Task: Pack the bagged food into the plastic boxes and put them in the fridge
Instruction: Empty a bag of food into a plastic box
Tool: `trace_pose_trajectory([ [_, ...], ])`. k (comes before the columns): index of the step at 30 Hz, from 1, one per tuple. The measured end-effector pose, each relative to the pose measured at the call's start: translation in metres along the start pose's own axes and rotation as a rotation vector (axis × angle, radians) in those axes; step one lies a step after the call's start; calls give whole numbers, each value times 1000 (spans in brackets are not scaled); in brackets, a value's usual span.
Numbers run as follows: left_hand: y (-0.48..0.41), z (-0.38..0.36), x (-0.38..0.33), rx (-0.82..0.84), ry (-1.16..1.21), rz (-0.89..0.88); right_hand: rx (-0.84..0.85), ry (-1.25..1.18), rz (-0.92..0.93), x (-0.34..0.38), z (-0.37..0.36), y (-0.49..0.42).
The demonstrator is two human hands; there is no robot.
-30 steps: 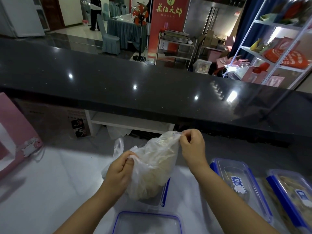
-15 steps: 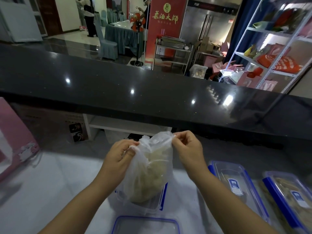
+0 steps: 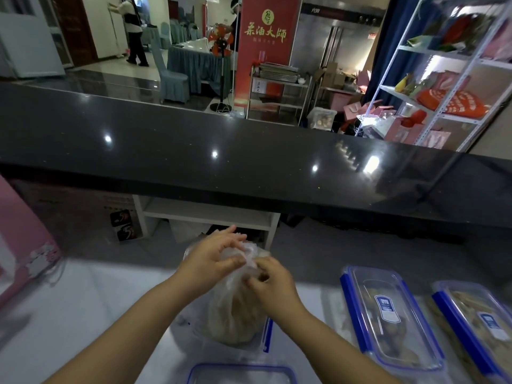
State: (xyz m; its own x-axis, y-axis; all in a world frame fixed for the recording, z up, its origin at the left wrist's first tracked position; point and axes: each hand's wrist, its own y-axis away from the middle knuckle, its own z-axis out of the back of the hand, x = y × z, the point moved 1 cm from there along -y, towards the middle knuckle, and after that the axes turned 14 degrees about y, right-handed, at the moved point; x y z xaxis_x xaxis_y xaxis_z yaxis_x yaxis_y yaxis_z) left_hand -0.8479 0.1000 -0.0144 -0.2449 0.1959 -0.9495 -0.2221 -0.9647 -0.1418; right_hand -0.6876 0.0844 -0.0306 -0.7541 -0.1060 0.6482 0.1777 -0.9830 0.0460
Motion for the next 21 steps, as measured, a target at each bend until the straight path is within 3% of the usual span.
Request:
trace_pose_trajectory([
  [5,2,-9,15,181,-273,55,-75,-317,-123,2,17,-10],
  [10,9,-36,36,-65,-388,9,-145,-458,-119,8,40,-19],
  [13,16,-54,42,-228,-220,31,-139,-527,-98,13,50,-19],
  [17,23,-67,34,-479,328,274,-105,-508,-45,21,50,-14],
  [21,17,-58,2,-479,536,296,-164,-468,85,29,56,-15],
])
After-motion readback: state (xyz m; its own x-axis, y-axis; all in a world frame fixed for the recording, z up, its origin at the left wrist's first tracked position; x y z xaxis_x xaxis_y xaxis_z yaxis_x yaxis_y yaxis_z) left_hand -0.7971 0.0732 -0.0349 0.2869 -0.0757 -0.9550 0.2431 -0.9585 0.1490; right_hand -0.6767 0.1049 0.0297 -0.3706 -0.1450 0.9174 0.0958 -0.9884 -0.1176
